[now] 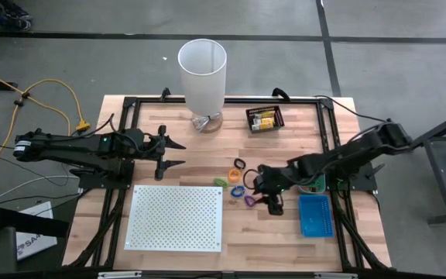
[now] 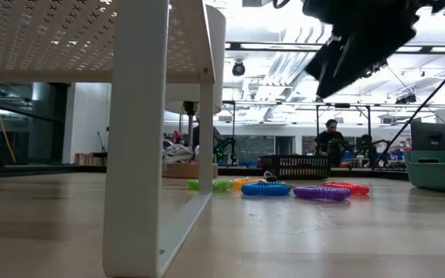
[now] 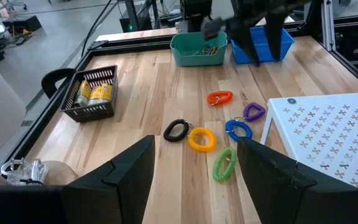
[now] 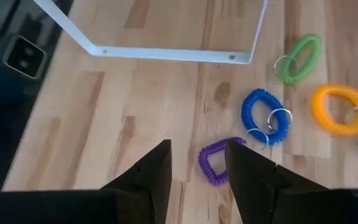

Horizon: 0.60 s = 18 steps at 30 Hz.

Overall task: Pick & Place Office Desk Supplies
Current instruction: Put the violet spring keychain into the blue bin

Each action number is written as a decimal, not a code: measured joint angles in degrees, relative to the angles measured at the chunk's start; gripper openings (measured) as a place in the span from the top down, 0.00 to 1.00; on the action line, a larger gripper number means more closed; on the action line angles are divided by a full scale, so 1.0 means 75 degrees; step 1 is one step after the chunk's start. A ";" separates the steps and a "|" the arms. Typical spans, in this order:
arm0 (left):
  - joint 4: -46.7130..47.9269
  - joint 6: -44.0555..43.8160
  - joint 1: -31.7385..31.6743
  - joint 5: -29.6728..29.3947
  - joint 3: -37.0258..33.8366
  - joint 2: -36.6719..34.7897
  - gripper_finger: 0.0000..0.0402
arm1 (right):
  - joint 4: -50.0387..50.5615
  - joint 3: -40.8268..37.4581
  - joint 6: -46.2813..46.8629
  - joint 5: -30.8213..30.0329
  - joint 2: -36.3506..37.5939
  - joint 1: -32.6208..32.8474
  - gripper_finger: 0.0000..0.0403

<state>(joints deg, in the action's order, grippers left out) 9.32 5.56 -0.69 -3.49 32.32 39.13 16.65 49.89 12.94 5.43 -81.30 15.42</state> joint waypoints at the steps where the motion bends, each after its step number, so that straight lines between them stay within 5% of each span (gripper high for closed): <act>1: 0.0000 0.0000 0.0000 0.0000 0.0000 0.0000 0.45 | -0.0081 0.0000 -0.0023 0.0000 -0.0143 -0.0002 0.66; 18: -0.0006 0.0000 0.0000 0.0000 0.0003 0.0003 0.45 | -0.0359 -0.0003 -0.1233 -0.0785 -0.1015 0.0465 0.66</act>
<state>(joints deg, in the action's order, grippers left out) 9.28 5.56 -0.69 -3.49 32.34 39.16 13.96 49.87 3.69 -0.46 -88.91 18.91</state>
